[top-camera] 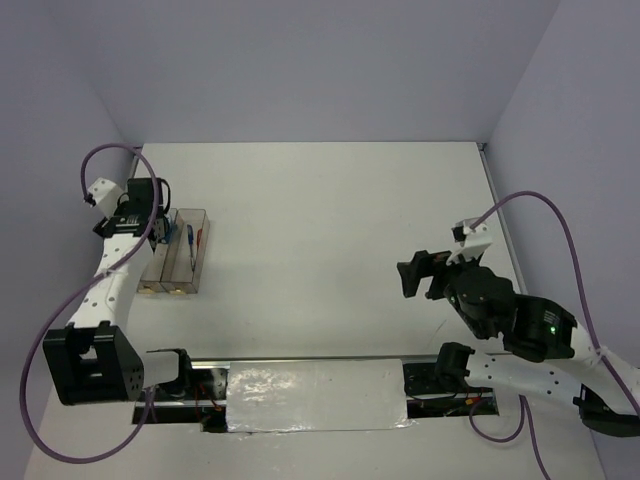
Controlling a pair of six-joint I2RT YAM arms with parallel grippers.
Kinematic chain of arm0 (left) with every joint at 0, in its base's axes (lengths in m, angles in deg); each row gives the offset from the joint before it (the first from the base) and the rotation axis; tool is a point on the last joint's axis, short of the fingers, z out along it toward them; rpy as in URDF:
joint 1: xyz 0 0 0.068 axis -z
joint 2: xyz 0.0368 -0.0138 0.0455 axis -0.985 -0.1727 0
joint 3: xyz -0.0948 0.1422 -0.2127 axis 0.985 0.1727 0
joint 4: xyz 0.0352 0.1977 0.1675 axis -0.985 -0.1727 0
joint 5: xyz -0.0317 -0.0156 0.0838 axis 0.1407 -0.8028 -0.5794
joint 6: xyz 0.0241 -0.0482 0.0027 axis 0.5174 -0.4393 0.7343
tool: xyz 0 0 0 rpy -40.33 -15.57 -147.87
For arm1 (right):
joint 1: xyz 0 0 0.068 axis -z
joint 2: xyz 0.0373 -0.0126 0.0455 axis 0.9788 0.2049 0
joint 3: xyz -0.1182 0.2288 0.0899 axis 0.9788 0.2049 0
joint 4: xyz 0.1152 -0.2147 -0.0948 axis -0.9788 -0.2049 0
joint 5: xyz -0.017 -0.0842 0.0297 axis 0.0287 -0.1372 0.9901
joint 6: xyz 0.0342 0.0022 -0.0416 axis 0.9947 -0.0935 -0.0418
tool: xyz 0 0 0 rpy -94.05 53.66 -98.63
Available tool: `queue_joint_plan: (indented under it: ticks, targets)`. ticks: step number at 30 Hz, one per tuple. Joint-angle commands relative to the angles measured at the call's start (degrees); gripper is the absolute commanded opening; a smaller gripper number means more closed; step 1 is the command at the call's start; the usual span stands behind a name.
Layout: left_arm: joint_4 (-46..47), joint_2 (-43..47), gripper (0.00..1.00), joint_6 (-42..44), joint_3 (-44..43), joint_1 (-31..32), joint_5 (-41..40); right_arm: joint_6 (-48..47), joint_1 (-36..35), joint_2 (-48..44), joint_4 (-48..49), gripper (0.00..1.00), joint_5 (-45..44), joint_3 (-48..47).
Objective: Sort the stationery into containers
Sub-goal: Pick up the stationery from the center of the board, then place the stationery in the storage box.
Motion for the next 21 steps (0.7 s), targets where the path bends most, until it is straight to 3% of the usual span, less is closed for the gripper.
queue_joint_plan:
  ticks: [1,9,21]
  targets:
    - [-3.0,-2.1,0.00,-4.9,0.7,-3.1,3.0,-4.0,0.1,3.8,6.2,1.00,1.4,-1.0]
    - [-1.1,-2.8,0.00,-6.3,4.4,-6.1,5.2,-5.7,0.1,7.7,10.5,1.00,4.9,-0.3]
    - [2.3,-2.0,0.00,-6.1,7.6,-6.1,6.6,-5.1,0.1,3.7,10.1,1.00,4.7,1.0]
